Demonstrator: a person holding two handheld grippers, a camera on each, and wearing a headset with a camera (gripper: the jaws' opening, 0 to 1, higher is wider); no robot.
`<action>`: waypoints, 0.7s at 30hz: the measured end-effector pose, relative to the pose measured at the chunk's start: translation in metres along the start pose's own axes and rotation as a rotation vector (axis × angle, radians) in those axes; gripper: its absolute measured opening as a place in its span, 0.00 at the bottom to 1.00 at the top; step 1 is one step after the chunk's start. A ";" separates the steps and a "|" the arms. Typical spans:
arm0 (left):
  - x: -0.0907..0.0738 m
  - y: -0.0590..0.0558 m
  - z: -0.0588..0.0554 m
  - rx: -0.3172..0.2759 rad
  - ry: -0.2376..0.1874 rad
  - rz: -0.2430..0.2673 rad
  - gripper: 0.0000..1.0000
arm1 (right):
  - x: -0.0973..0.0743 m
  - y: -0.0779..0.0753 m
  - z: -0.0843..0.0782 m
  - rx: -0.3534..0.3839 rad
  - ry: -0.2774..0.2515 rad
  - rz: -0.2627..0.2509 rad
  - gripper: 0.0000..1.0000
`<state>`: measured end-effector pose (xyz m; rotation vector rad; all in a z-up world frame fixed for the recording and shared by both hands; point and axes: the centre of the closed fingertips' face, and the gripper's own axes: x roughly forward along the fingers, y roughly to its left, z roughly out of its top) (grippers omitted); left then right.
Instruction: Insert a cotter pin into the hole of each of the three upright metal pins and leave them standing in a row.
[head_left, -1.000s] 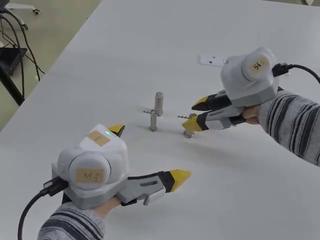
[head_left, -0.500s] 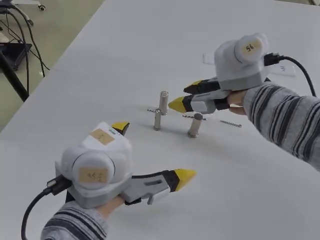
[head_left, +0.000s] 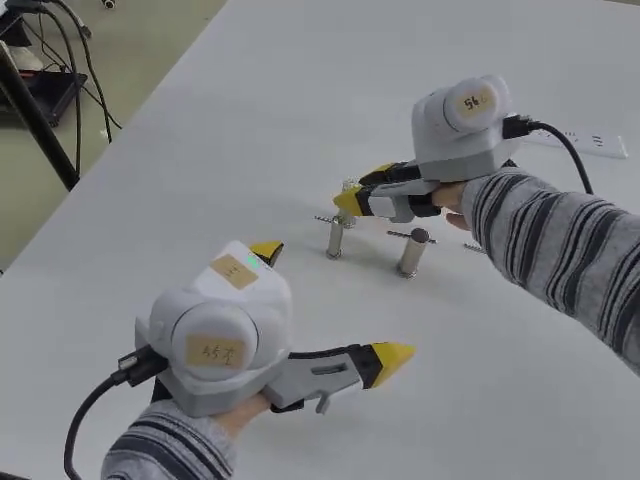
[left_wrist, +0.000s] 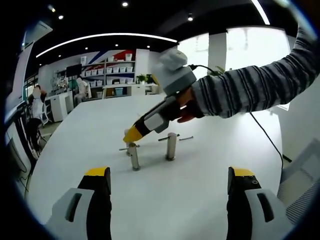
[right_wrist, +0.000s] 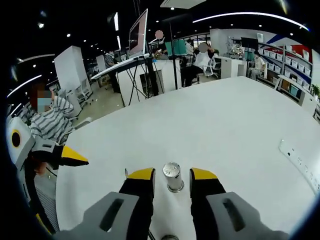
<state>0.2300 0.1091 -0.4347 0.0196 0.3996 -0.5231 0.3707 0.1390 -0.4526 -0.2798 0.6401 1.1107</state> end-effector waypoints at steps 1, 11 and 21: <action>0.000 0.000 0.000 0.000 0.001 -0.001 0.96 | 0.001 0.001 0.001 0.001 0.000 0.001 0.22; 0.002 0.001 0.000 0.046 0.011 0.011 0.95 | 0.005 -0.003 0.000 -0.009 0.004 0.004 0.10; 0.001 -0.002 -0.002 0.045 0.017 -0.001 0.95 | -0.009 -0.013 -0.007 0.011 0.028 -0.007 0.08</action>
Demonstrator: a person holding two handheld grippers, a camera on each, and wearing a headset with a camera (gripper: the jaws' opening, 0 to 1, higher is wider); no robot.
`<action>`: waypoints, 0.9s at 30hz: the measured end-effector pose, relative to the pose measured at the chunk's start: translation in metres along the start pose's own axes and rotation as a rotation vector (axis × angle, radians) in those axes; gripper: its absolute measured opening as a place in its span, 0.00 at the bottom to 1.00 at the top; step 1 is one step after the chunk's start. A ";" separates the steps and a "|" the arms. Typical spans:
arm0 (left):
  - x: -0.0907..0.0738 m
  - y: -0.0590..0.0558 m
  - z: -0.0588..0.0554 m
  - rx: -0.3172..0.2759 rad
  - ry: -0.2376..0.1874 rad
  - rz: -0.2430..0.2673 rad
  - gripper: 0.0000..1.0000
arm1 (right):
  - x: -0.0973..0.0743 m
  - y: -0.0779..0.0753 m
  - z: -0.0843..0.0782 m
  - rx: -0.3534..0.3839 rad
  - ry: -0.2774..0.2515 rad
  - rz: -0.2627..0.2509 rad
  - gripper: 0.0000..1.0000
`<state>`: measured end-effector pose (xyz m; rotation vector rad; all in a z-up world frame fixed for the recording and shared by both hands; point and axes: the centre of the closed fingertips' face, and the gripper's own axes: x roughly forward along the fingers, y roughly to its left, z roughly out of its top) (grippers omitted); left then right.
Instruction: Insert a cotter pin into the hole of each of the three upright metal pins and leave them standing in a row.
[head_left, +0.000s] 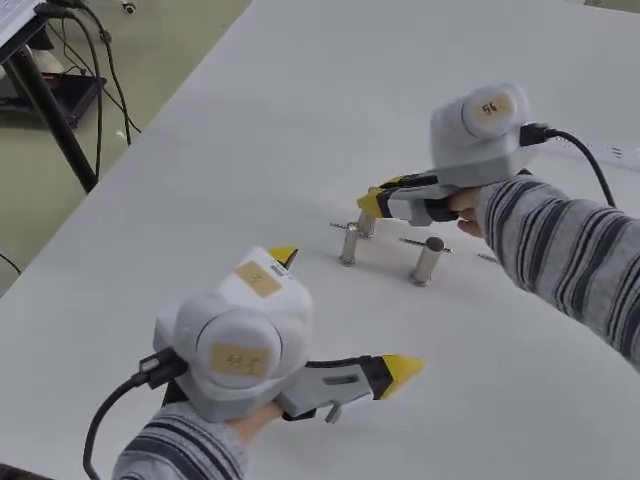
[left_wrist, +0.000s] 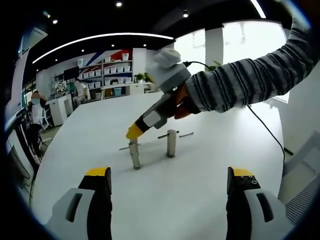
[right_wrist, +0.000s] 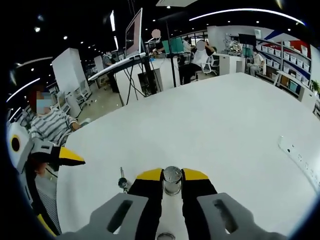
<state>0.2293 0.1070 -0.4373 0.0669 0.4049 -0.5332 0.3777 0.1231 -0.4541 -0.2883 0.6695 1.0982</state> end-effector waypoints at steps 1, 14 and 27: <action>0.001 -0.001 0.002 -0.016 -0.014 -0.005 0.95 | -0.001 -0.001 -0.001 -0.002 0.003 -0.002 0.08; 0.004 -0.005 0.007 -0.027 -0.047 -0.017 0.98 | -0.050 -0.029 -0.030 0.008 0.030 -0.107 0.08; 0.001 -0.004 0.003 -0.010 -0.033 0.001 0.99 | -0.106 -0.027 -0.068 0.047 0.047 -0.178 0.08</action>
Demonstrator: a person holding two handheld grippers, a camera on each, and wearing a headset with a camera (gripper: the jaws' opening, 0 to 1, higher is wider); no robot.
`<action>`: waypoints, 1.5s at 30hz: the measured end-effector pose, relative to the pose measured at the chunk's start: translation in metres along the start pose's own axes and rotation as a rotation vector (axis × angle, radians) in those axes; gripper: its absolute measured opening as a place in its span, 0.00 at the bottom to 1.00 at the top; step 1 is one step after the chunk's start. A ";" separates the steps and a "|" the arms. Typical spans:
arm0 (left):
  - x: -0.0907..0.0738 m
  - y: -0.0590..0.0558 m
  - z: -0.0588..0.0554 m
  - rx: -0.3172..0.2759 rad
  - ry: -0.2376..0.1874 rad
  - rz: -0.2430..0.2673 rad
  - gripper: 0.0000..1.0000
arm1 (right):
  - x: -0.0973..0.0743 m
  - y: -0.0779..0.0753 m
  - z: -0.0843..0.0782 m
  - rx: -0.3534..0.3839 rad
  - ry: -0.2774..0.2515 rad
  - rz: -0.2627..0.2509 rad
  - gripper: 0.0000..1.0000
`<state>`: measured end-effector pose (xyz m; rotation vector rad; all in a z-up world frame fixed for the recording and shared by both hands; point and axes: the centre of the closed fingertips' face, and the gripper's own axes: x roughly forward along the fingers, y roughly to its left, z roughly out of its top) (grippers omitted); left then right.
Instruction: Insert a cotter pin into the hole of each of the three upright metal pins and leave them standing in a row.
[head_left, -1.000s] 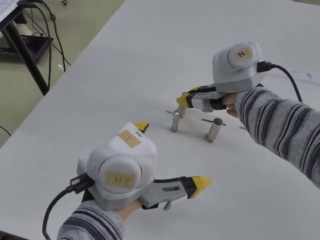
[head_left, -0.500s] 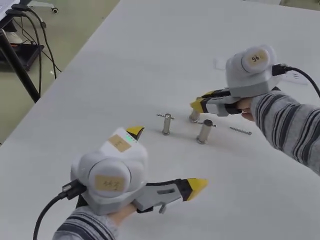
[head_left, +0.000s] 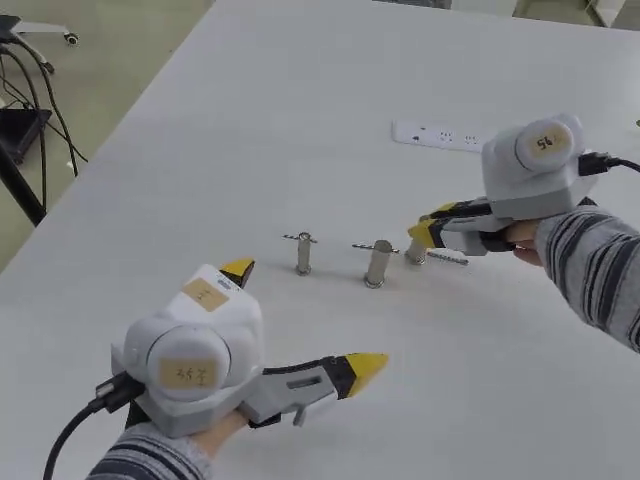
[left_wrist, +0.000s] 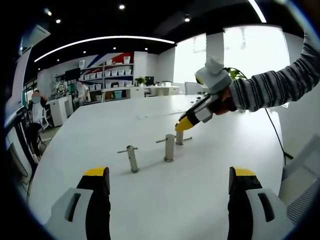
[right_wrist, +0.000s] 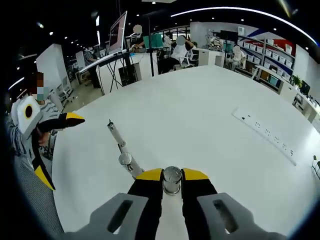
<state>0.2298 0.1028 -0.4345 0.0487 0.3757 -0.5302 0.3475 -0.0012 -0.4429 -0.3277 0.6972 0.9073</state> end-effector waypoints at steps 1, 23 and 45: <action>0.000 0.000 0.000 0.004 0.001 0.001 0.99 | -0.003 0.000 -0.003 0.003 0.002 -0.004 0.08; -0.005 -0.004 0.000 0.041 0.001 -0.006 0.98 | -0.040 0.023 -0.035 0.037 0.007 -0.035 0.08; -0.010 -0.007 0.004 0.063 -0.003 -0.002 0.97 | -0.030 0.060 -0.039 0.000 0.009 -0.085 0.08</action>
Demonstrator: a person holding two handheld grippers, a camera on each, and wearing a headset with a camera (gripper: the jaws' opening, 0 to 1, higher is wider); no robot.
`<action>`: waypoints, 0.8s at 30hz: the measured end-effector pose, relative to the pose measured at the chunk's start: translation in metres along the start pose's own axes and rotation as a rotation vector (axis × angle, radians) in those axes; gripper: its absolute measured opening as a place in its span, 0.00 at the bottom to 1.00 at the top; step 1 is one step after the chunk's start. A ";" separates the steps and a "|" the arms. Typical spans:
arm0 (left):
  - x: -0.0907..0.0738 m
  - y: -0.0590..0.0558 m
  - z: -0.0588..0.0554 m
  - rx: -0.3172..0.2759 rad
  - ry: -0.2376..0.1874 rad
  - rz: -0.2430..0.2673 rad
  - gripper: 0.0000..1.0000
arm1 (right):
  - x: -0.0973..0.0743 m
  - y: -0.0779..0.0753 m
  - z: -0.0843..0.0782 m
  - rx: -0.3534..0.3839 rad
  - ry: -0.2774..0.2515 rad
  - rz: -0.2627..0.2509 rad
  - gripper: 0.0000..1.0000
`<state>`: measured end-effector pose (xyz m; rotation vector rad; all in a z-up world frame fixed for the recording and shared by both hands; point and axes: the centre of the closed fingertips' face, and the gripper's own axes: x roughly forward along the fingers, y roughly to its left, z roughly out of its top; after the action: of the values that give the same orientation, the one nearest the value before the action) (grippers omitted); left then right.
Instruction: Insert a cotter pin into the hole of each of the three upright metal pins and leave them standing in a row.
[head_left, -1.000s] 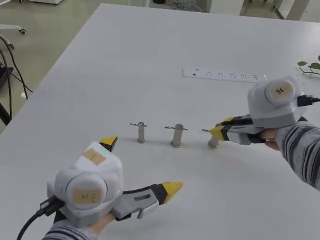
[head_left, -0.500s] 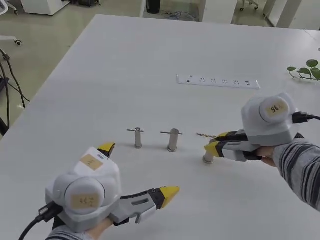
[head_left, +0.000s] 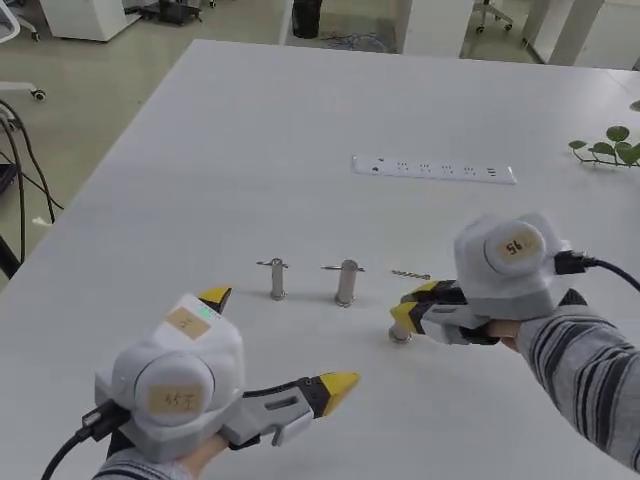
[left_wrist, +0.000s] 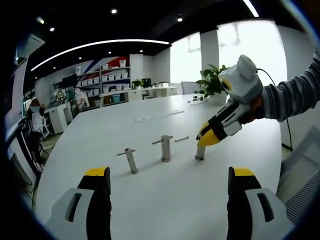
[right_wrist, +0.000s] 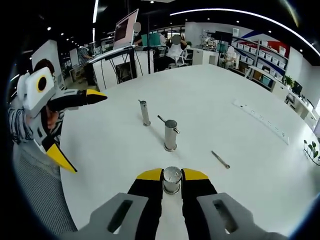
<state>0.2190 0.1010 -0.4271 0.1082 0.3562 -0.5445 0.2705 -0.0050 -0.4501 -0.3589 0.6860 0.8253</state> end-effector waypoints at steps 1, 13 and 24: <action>0.000 0.000 0.000 0.001 -0.001 -0.001 0.97 | 0.000 0.000 0.000 0.001 -0.001 -0.007 0.08; -0.002 0.000 0.001 0.003 -0.005 0.000 0.96 | 0.006 0.007 0.002 0.122 -0.028 -0.100 0.08; -0.002 0.000 0.002 0.000 -0.004 -0.001 0.96 | 0.012 0.015 -0.002 0.150 -0.033 -0.117 0.08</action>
<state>0.2181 0.1017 -0.4249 0.1069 0.3529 -0.5456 0.2641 0.0096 -0.4601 -0.2467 0.6859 0.6631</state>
